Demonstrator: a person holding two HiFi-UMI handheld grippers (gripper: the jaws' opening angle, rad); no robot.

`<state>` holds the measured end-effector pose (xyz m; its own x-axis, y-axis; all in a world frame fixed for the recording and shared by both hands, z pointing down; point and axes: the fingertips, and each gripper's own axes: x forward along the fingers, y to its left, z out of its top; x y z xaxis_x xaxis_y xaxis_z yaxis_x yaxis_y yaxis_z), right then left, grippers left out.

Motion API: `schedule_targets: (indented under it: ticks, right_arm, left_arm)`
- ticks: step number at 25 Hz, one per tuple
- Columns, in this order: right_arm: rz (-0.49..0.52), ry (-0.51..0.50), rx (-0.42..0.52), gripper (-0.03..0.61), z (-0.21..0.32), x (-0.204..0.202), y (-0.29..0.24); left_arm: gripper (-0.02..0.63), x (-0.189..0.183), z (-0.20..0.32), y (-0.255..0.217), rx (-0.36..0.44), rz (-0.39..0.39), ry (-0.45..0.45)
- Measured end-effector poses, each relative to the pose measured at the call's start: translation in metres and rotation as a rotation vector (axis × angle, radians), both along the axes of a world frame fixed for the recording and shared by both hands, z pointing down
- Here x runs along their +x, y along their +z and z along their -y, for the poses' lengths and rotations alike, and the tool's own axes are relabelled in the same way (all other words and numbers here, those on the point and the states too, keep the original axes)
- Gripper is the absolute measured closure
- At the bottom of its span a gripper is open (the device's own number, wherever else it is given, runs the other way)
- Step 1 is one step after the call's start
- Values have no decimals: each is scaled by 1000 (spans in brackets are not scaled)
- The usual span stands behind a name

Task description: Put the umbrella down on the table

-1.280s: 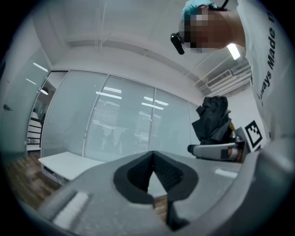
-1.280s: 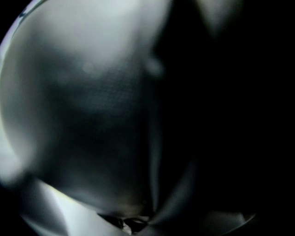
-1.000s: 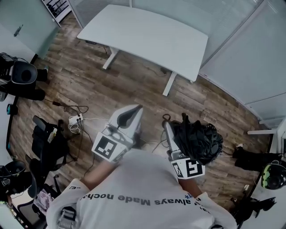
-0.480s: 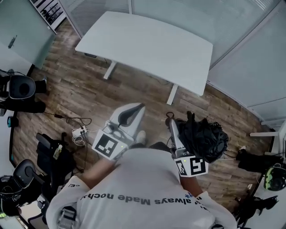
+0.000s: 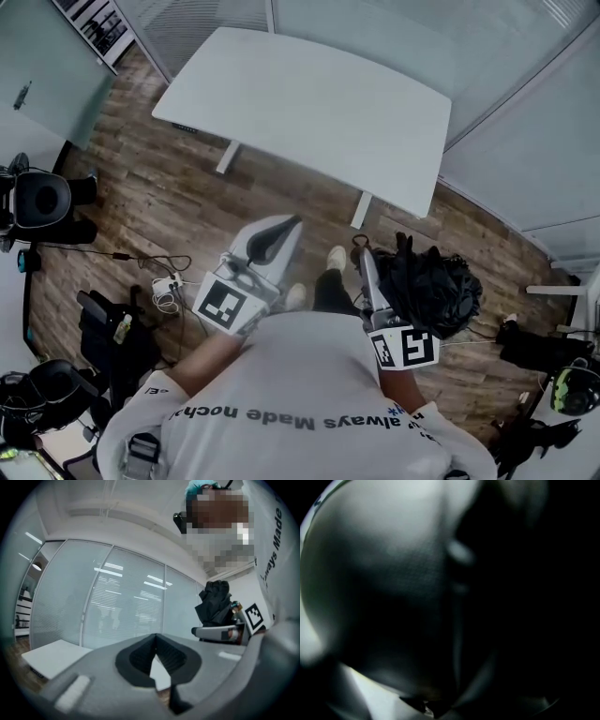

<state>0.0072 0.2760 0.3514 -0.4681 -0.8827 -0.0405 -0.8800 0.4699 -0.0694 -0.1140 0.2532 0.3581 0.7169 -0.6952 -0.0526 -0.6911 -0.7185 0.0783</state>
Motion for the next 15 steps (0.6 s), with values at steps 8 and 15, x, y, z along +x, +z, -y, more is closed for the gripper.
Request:
schedule_targets:
  ticks: [8, 15]
  right_arm:
    - [4, -7, -3, 344, 106, 70, 1]
    - [-11, -31, -14, 344, 190, 137, 5]
  left_arm:
    - [611, 69, 106, -3, 6, 12, -10]
    - [611, 134, 193, -2, 6, 15, -32]
